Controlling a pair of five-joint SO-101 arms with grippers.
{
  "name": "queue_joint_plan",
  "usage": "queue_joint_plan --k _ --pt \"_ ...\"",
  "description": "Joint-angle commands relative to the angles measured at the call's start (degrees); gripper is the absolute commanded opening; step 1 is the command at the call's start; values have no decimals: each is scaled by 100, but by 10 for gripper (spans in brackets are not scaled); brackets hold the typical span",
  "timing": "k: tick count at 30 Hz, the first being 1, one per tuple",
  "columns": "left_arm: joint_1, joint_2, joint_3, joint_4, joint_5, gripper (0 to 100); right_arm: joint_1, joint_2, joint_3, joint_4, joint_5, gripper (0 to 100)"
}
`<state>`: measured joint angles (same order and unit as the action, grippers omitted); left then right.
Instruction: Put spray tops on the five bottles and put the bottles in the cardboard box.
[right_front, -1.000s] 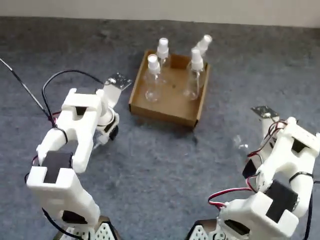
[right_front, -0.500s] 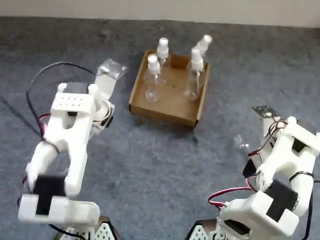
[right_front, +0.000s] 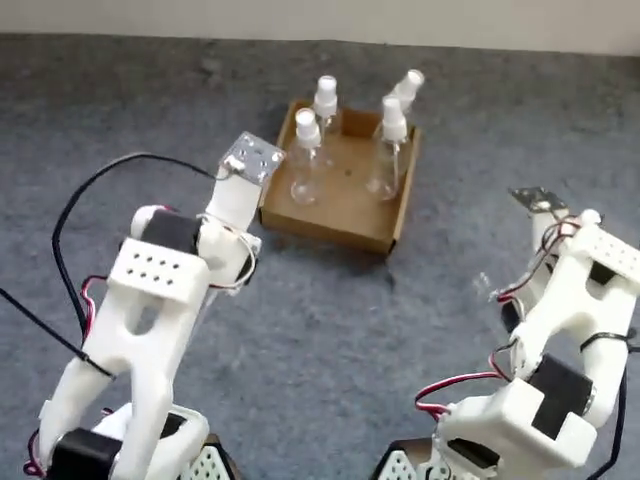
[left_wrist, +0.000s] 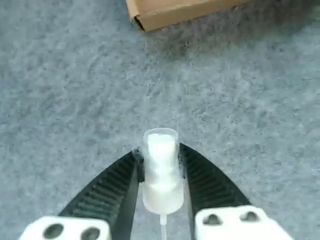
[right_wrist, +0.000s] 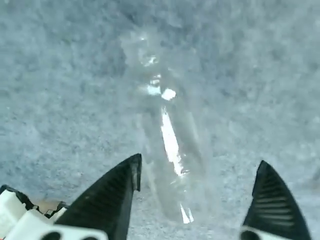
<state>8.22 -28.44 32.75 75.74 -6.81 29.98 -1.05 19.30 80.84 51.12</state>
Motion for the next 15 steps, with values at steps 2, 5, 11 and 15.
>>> queue_joint_plan --k 2,5,11,15 --pt "57 -488 426 -343 105 4 -365 4 -382 110 -123 289" --pt "92 -646 980 -782 105 4 -576 40 -532 40 -457 292" --pt "40 -716 1288 -1055 105 4 -1182 57 -1024 198 -413 380" --pt "40 -708 1288 -1073 105 4 -1393 57 -514 277 70 380"
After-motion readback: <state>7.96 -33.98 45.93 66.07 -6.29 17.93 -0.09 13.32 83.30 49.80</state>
